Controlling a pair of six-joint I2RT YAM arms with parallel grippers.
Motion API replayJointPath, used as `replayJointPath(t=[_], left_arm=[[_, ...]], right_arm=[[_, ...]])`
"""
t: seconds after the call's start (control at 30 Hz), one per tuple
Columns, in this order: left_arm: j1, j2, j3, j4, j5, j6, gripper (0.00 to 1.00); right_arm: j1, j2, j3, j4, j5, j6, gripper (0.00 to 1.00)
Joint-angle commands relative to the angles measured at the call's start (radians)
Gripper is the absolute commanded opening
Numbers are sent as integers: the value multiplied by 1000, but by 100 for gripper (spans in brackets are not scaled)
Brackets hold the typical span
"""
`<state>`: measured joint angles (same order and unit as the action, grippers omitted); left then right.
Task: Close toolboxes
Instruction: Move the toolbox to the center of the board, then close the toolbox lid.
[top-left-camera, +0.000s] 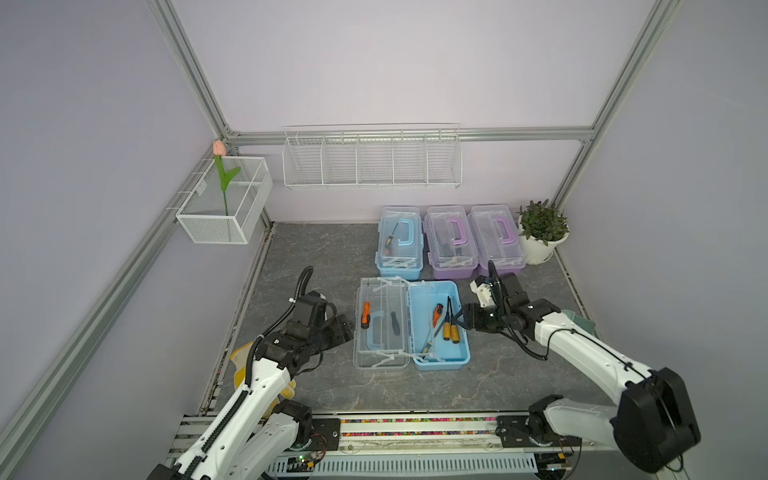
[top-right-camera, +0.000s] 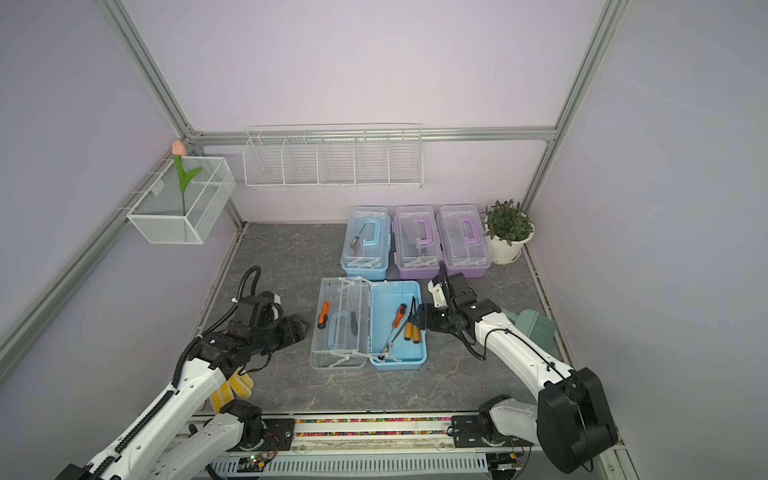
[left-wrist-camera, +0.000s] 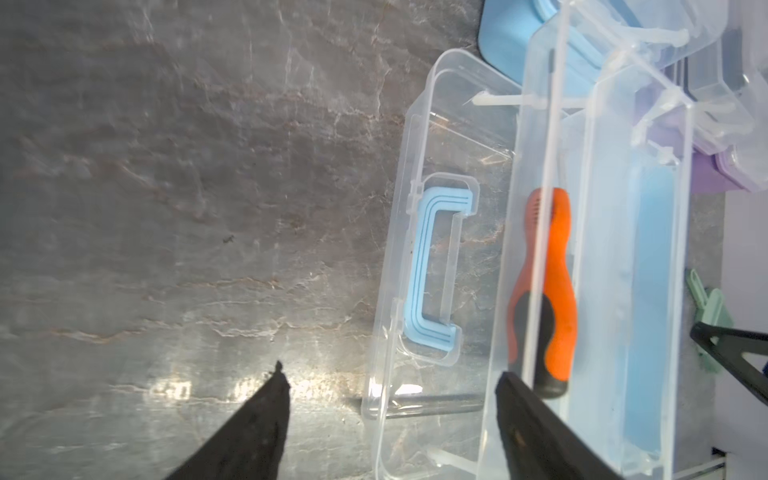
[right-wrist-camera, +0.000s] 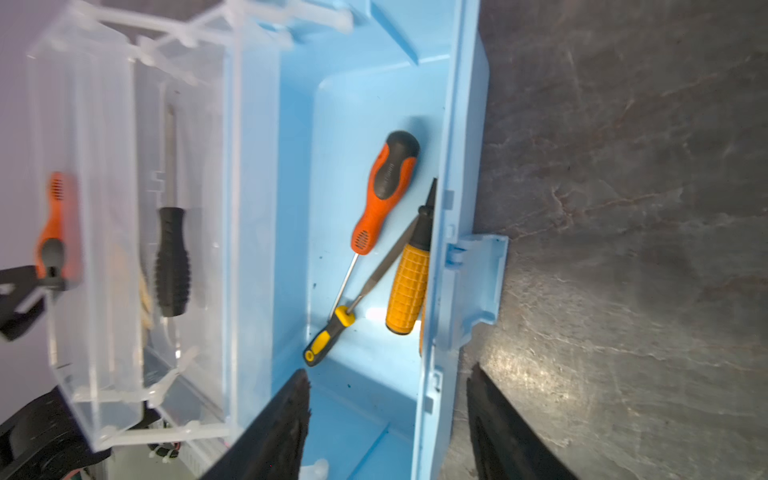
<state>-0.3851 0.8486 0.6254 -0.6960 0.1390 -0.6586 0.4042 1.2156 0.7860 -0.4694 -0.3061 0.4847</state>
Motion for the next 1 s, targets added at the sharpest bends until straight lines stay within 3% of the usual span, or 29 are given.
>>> replayJointPath(t=[0.0,0.13,0.4,0.67,0.83,0.97], left_arm=[[6,-11,-56,94,70,-75,69],[3,13,-179,253,159,-122,66],[-11,27,-244,292,134,-121,61],[-11,43,-234,289,138,-73,32],[-11,89,-250,323,158,-49,30],[-11,116,-253,337,159,-39,22]], right_arm=[[-18,-1,4,18,-61,-19,61],[-19,77,44,32,-59,-31,60],[-20,196,162,36,41,-49,57],[-18,306,236,52,51,-54,53],[-19,325,250,51,101,-49,52],[-18,347,262,54,90,-62,48]])
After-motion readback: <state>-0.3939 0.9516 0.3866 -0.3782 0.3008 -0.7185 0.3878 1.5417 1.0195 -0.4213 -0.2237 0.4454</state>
